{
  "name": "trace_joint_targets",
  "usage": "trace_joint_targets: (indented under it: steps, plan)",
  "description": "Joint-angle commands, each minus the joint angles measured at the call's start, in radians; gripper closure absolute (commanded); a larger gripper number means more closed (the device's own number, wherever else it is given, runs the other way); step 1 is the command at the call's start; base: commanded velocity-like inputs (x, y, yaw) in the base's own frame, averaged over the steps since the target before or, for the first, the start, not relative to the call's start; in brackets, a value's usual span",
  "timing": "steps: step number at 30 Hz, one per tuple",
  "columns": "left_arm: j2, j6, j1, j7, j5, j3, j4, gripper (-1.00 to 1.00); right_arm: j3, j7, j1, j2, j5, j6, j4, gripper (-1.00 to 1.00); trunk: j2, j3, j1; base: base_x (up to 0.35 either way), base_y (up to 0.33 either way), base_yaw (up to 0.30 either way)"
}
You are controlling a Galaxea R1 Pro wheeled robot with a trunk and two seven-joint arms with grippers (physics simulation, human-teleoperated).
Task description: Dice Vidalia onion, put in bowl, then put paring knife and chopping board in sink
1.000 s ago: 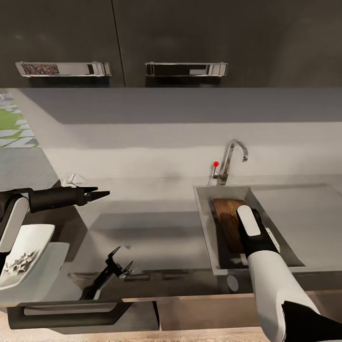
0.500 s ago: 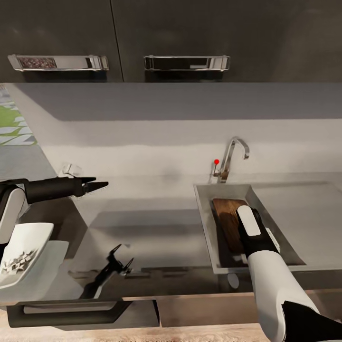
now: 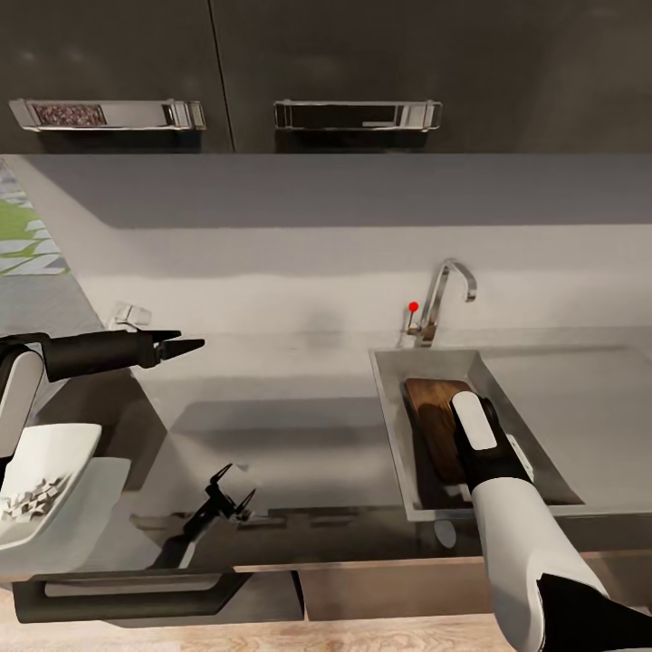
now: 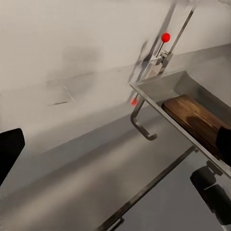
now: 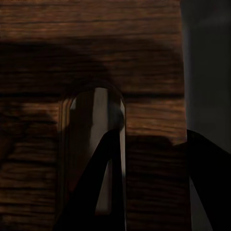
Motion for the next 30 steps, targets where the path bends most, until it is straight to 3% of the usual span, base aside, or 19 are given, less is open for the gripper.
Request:
trace_joint_targets:
  steps: [1, 30]
  plan:
    - [0.0, 0.004, -0.001, -0.005, -0.002, 0.001, 0.0, -1.0, -0.003, -0.003, -0.001, 0.001, -0.001, 0.008, -0.001, 1.0, -0.001, -0.002, 0.0, 0.0, 0.0, 0.0]
    - [0.0, 0.004, -0.001, -0.005, -0.002, 0.001, -0.002, -1.0, -0.003, -0.003, -0.001, 0.001, -0.002, 0.008, -0.001, 1.0, -0.001, -0.019, 0.0, 0.0, 0.0, 0.0]
